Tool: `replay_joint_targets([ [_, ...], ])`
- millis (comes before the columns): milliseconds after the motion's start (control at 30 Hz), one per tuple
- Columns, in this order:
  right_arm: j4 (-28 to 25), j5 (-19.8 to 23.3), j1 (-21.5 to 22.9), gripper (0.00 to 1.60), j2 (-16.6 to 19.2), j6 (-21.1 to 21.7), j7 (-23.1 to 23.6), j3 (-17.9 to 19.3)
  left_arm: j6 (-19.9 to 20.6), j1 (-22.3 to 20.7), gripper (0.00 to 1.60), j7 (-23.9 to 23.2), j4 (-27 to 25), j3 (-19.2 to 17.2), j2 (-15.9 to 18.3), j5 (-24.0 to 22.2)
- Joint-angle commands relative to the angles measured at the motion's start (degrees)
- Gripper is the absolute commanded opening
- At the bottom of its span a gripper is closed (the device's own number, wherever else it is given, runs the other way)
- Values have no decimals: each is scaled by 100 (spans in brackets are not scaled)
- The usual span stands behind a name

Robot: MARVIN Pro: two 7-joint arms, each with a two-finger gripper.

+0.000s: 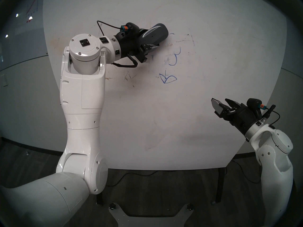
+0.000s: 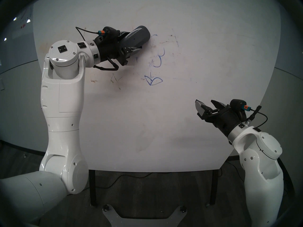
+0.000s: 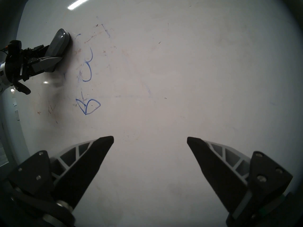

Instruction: Erase all marks on the whiteboard with the eraser

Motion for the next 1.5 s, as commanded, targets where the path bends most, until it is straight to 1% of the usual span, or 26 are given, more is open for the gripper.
replay_joint_targets([
  [0,-97,0,25,160,12,-9,10,0,92,-626,0,399,411,-213,17,199],
  [67,-97,0,25,160,12,-10,10,0,97,-754,0,385,525,-224,15,219],
  [133,-96,0,25,160,12,-10,11,0,93,-747,0,413,513,-225,1,224],
  [267,-97,0,25,160,12,-10,10,0,112,-921,0,335,659,-197,-5,243],
  [400,-100,0,24,160,11,-8,10,0,120,-952,0,291,710,-132,-46,289],
  [467,-102,-1,23,160,11,-7,9,1,107,-923,0,251,712,-89,-55,314],
  [567,-106,-1,22,160,10,-5,6,1,105,-727,0,173,570,15,-110,365],
  [767,-107,-1,22,160,10,-4,5,2,80,-505,0,197,369,120,-238,427],
  [800,-107,-1,22,160,10,-4,5,1,11,-465,0,178,330,174,-232,446],
  [900,-105,-1,22,160,11,-6,5,1,0,-280,0,128,154,303,-312,456],
  [1033,-104,-1,22,160,11,-6,6,1,4,-200,0,142,126,395,-361,483],
  [1267,-107,-1,21,160,10,-4,4,1,-6,-121,0,284,227,559,-438,533],
  [1467,-107,-1,21,160,10,-4,4,2,94,5,0,298,189,626,-475,543],
])
